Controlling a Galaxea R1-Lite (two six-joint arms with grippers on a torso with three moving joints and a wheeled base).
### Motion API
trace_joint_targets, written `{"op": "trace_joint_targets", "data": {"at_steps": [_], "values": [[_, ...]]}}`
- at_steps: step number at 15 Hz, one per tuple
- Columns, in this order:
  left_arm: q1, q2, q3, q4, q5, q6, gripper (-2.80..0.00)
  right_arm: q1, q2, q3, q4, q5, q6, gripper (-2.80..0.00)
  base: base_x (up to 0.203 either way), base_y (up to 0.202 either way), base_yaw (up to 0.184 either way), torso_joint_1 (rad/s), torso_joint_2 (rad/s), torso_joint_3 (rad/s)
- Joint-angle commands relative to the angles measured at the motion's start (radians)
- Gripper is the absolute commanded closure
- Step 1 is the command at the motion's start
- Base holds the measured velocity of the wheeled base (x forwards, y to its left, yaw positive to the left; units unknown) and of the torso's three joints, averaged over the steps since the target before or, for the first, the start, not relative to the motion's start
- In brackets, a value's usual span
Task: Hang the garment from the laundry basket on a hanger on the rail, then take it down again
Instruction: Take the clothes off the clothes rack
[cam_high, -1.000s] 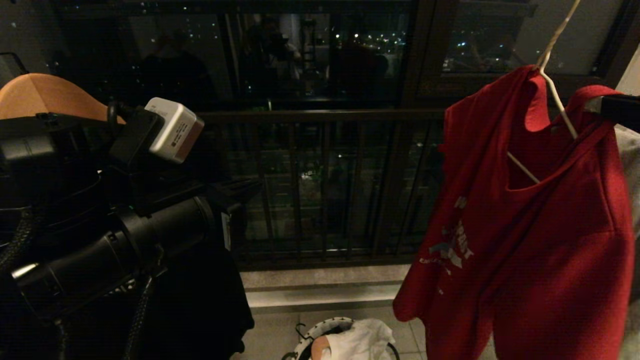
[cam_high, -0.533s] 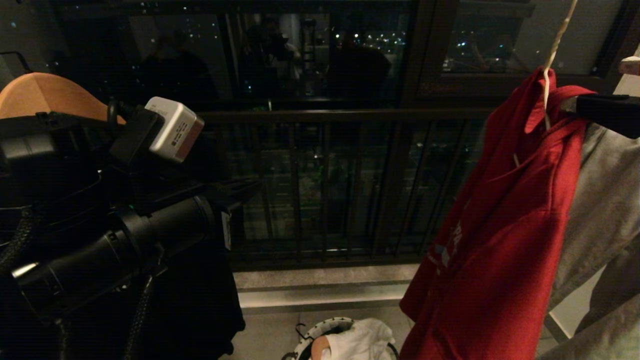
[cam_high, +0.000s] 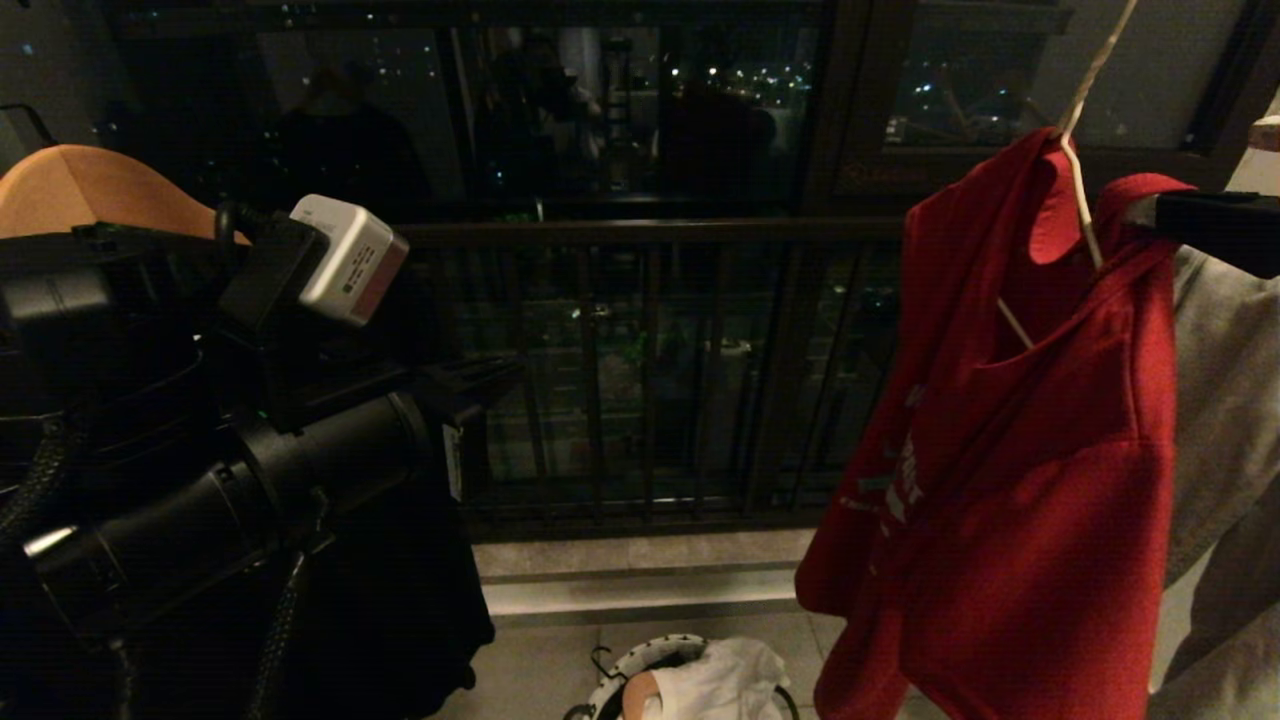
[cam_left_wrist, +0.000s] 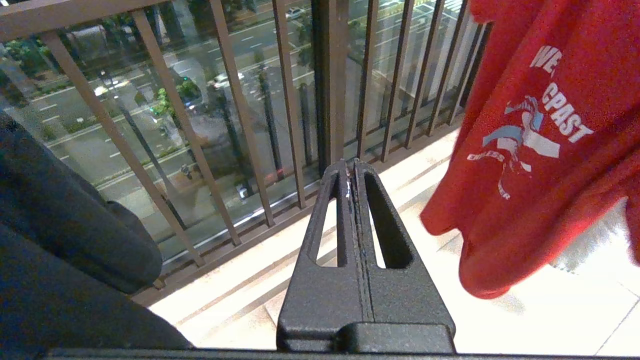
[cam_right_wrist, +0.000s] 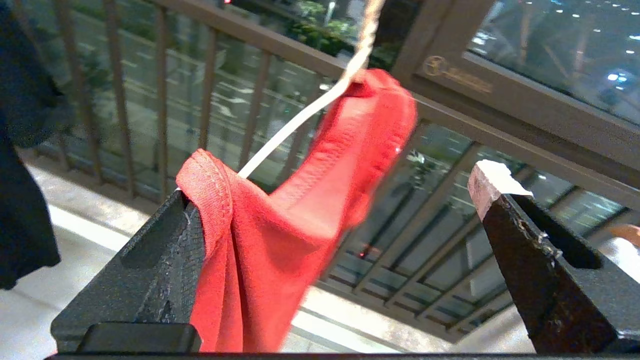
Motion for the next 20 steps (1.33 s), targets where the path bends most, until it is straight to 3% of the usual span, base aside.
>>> {"op": "trace_joint_targets", "data": {"at_steps": [1,7,15,20], "values": [[0.000,-0.001,-0.001,-0.004,0.001,0.000,0.00,-0.011,-0.023,0.001,-0.002,-0.026,-0.002,-2.80,0.000,0.000,0.000,0.000,0.00,0.000],[-0.005,-0.007,-0.001,-0.004,0.001,0.000,0.00,-0.079,-0.031,0.003,-0.001,-0.169,-0.055,-2.80,0.000,0.000,0.000,0.000,0.00,0.000],[-0.005,-0.012,-0.004,-0.004,0.001,0.000,0.00,-0.327,0.050,-0.016,-0.003,-0.167,-0.090,-2.80,0.000,0.000,0.000,0.000,0.00,0.000],[-0.003,-0.007,-0.004,-0.004,0.001,0.000,0.00,-0.421,0.144,-0.082,-0.008,-0.163,-0.096,-2.80,0.000,0.000,0.000,0.000,0.00,0.000]]}}
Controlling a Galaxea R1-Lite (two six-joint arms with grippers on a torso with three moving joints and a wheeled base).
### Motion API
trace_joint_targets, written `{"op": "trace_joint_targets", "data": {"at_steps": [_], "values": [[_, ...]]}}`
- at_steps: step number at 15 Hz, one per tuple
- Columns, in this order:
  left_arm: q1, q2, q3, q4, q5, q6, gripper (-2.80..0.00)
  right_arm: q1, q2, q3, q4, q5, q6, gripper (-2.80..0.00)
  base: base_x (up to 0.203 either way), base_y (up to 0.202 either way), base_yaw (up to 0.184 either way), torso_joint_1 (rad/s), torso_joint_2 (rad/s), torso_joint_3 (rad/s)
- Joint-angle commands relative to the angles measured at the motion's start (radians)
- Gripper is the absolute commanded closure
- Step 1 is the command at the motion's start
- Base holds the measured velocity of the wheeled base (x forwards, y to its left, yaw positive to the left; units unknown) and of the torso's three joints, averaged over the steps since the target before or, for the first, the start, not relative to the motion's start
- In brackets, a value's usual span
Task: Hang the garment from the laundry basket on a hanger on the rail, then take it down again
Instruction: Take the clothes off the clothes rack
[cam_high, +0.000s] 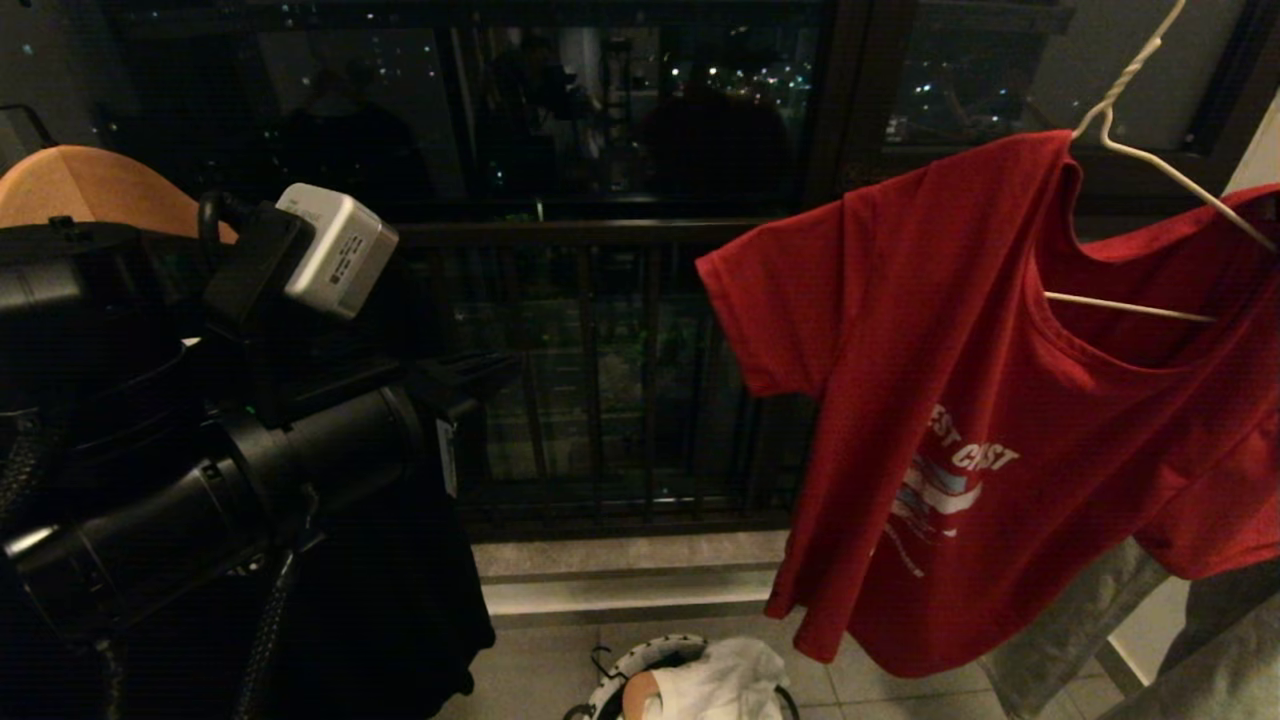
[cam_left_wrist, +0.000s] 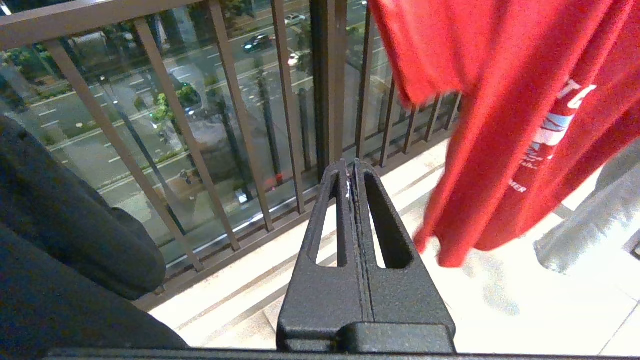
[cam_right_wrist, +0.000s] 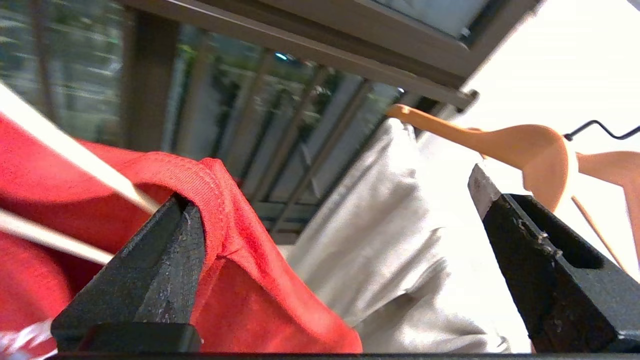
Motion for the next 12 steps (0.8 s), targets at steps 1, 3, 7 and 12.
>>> {"op": "trace_joint_targets", "data": {"at_steps": [1,3,7,12], "values": [[0.001,0.005,0.000,-0.003,0.000,0.000,0.00,-0.039,0.058,-0.035,-0.002,0.000,-0.003,-2.80,0.000,0.000,0.000,0.000,0.00,0.000],[0.001,0.009,0.000,-0.003,0.000,0.000,0.00,-0.045,0.054,-0.038,0.000,0.000,-0.003,-2.80,0.000,0.000,0.000,0.000,0.00,0.000],[0.001,0.011,0.000,-0.003,0.000,0.000,0.00,-0.048,0.011,0.021,0.006,0.024,-0.018,-2.80,0.000,0.000,0.000,0.000,0.00,0.000],[-0.001,0.011,0.000,-0.003,0.000,0.000,0.00,-0.048,-0.109,0.159,0.001,0.108,-0.021,-2.80,0.000,0.000,0.000,0.000,0.00,0.000]]}}
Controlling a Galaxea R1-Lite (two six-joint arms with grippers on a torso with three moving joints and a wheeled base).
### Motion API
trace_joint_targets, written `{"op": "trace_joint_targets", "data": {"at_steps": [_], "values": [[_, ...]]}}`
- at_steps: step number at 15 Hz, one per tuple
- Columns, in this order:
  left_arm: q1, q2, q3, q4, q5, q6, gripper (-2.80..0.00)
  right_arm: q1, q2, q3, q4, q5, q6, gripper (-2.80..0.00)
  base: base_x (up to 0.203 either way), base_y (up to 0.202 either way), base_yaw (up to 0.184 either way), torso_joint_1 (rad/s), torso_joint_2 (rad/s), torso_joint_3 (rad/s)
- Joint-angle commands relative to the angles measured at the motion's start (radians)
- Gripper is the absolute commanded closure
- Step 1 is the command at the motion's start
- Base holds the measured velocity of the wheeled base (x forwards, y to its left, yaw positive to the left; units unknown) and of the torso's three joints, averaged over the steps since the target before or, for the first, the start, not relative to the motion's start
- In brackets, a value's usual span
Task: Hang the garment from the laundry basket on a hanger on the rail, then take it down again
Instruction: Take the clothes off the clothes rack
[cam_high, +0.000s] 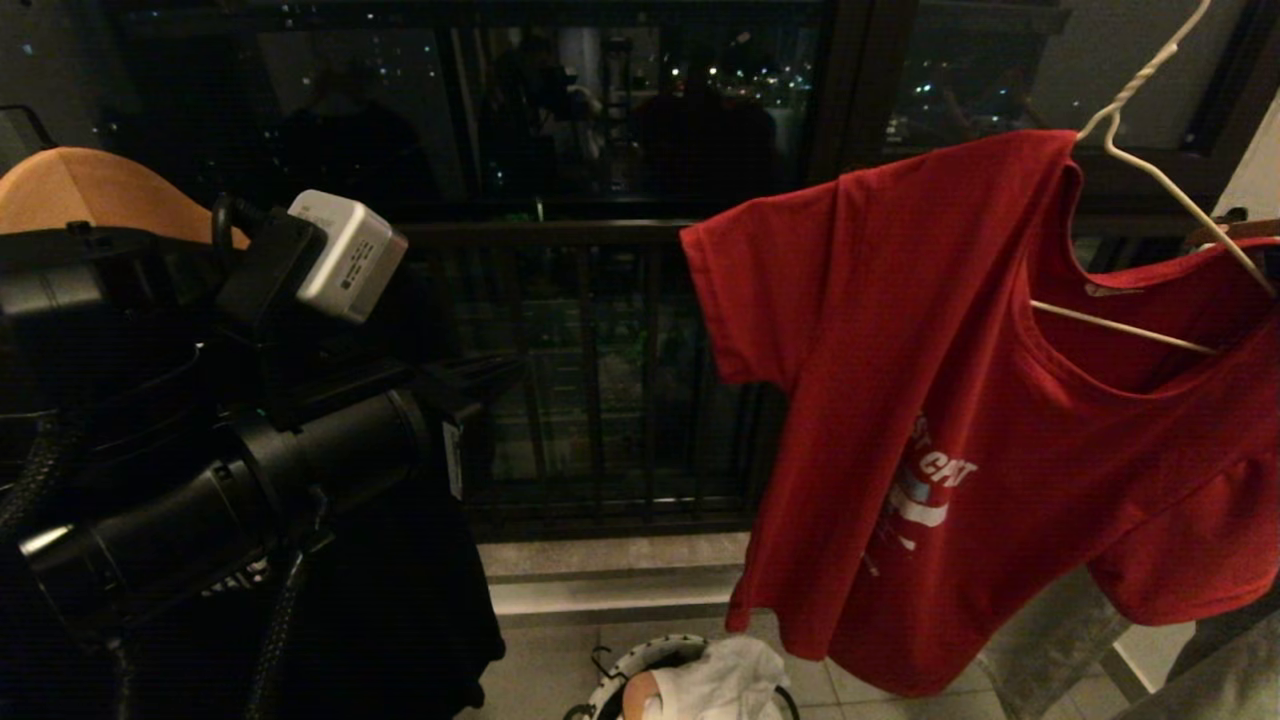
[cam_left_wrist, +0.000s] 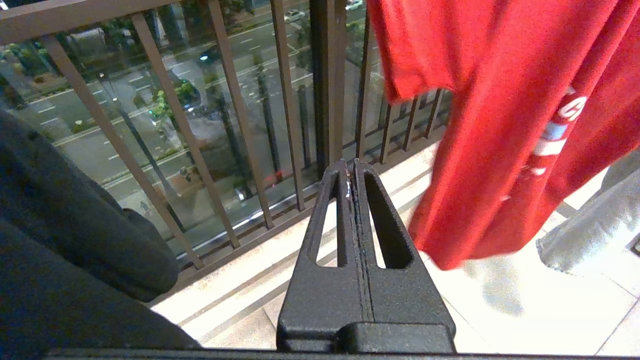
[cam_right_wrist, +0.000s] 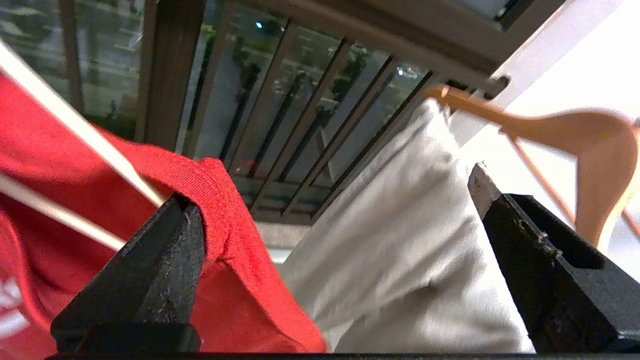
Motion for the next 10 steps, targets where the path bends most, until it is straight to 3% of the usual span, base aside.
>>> {"op": "trace_joint_targets", "data": {"at_steps": [1,10], "values": [[-0.001,0.002,0.000,-0.003,0.001,0.000,0.00,0.000,-0.077,0.079,-0.009,0.002,-0.002,-2.80,0.000,0.000,0.000,0.000,0.00,0.000],[-0.001,0.002,0.001,-0.003,0.001,0.000,0.00,0.000,-0.017,0.116,-0.061,0.000,-0.004,-2.80,0.000,0.000,0.000,0.000,0.00,0.000]]}}
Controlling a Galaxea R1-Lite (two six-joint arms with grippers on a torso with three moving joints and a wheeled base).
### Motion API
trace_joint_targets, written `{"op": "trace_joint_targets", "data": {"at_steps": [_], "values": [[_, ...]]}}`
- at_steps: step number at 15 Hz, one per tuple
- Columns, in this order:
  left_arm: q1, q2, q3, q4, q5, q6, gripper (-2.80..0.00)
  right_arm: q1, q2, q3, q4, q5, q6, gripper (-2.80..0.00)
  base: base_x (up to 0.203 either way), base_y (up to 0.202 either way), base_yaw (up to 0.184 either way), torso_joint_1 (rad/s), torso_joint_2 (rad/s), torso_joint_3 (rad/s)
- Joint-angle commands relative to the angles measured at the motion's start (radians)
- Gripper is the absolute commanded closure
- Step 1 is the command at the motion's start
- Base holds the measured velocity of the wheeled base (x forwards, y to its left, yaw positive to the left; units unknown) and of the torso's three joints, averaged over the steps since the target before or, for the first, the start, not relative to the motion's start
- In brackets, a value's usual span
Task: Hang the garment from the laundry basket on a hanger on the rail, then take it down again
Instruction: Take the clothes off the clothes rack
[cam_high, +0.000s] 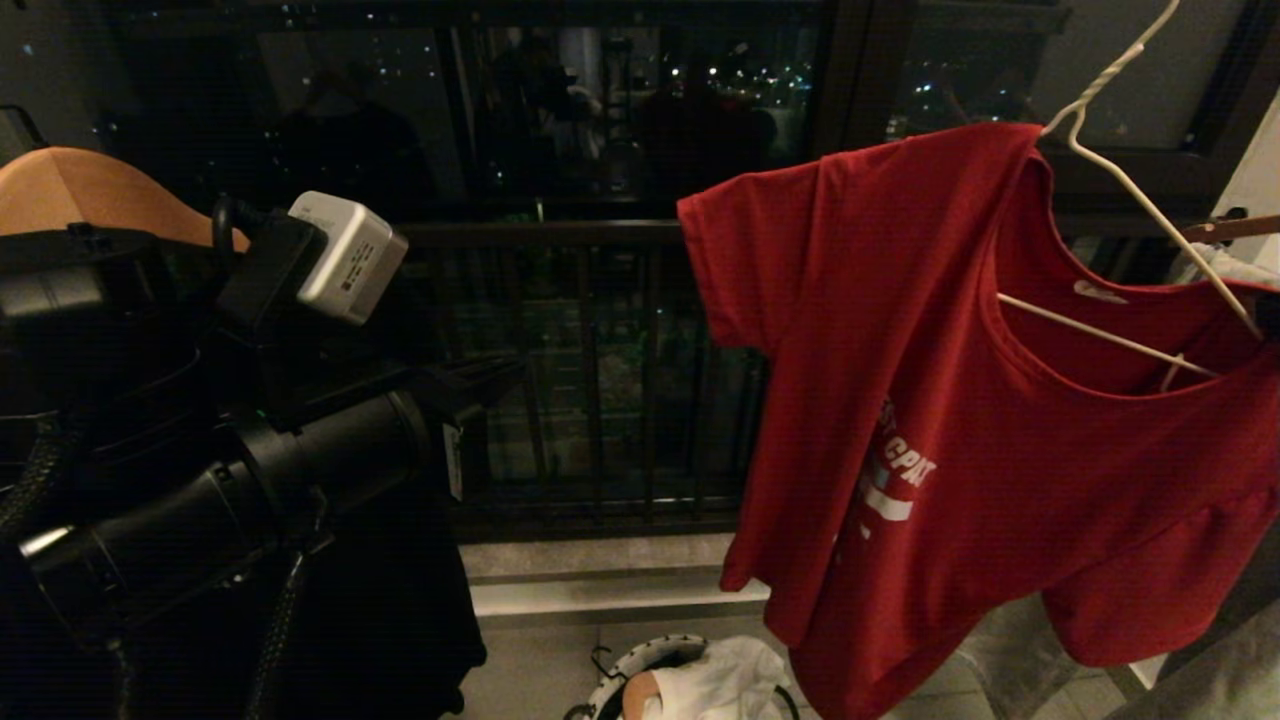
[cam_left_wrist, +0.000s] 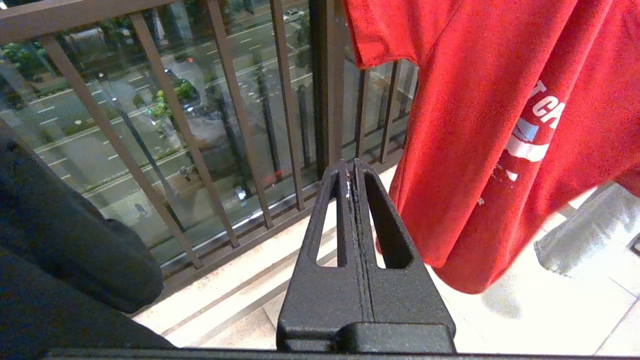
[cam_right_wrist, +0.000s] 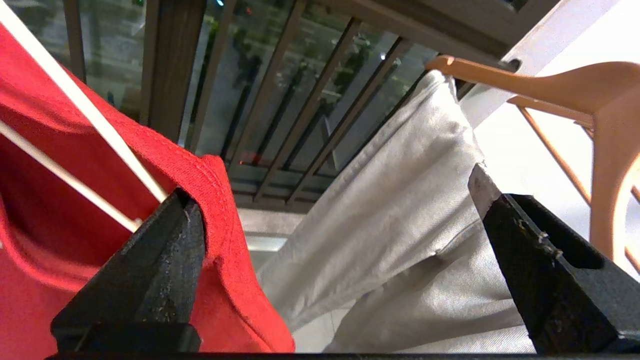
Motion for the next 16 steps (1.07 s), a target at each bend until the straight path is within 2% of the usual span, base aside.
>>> {"op": "trace_joint_targets", "data": {"at_steps": [1,3,6,12,16], "values": [[0.000,0.002,-0.002,-0.003,0.001,0.000,0.00,0.000,0.022,-0.013,0.027,0.008,-0.011,-2.80,0.000,0.000,0.000,0.000,0.00,0.000],[0.000,0.005,-0.002,-0.003,0.001,0.000,0.00,-0.005,0.010,-0.013,0.032,0.065,-0.009,-2.80,0.000,0.000,0.000,0.000,0.00,0.000],[0.000,0.011,-0.002,-0.003,0.001,0.000,0.00,-0.044,0.048,-0.036,0.029,0.074,-0.009,-2.80,0.000,0.000,0.000,0.000,0.00,0.000],[0.001,0.023,-0.002,-0.003,0.001,0.000,0.00,-0.129,0.250,-0.272,0.032,0.072,-0.012,-2.80,0.000,0.000,0.000,0.000,0.00,0.000],[0.001,0.033,-0.002,-0.003,0.002,0.000,0.00,-0.145,0.335,-0.369,0.031,0.070,-0.023,-2.80,0.000,0.000,0.000,0.000,0.00,0.000]]}}
